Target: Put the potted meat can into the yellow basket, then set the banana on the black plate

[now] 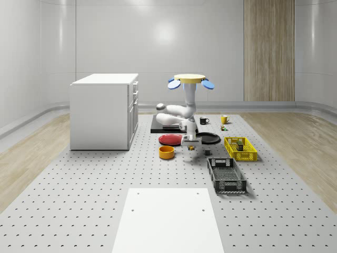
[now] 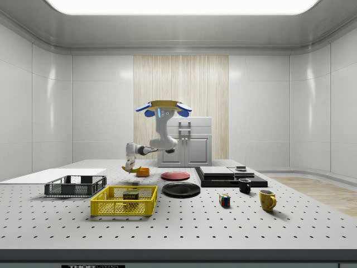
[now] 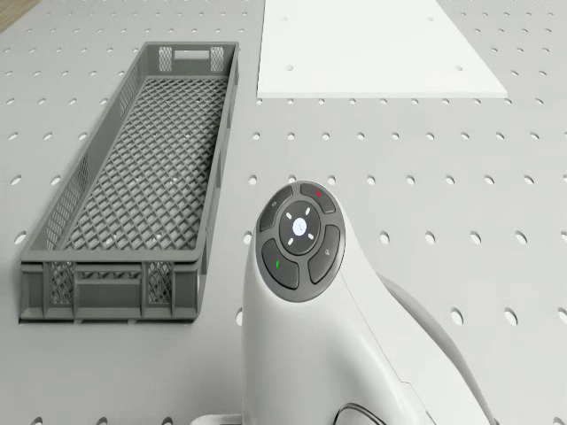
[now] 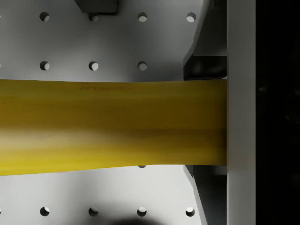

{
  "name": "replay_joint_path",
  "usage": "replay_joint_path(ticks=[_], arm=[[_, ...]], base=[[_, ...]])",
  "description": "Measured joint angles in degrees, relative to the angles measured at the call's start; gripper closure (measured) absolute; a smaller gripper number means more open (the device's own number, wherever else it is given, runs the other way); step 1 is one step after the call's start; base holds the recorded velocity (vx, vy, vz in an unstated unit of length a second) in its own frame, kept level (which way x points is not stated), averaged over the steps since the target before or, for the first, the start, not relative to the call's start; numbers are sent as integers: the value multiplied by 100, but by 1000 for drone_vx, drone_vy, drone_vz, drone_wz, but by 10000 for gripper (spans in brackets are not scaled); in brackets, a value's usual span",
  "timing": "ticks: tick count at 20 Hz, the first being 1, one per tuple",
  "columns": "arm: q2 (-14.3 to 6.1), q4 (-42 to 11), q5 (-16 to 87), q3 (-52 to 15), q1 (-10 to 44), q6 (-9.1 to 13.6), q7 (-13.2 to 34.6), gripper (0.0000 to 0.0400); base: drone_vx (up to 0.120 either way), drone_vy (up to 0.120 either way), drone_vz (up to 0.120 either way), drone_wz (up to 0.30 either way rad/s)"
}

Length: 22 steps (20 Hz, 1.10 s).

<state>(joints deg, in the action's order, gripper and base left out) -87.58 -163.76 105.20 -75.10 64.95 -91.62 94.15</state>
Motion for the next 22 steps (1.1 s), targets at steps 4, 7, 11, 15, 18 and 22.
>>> replay_joint_path(ticks=[4,7,11,15,18,22], arm=[[-1,-27,-128,-134,-11,42,18,210],[-6,-36,-178,-184,-14,53,22,210],[-16,-42,-211,-216,-13,53,32,210],[-28,-43,-228,-230,-11,46,44,210],[-36,-44,-235,-235,-9,39,50,210],[-48,-44,-242,-239,-6,29,55,210]], base=[[-120,120,60,0],[-120,120,0,0],[-120,120,0,0],[-120,120,0,0],[-120,120,0,0],[-120,120,0,0]])
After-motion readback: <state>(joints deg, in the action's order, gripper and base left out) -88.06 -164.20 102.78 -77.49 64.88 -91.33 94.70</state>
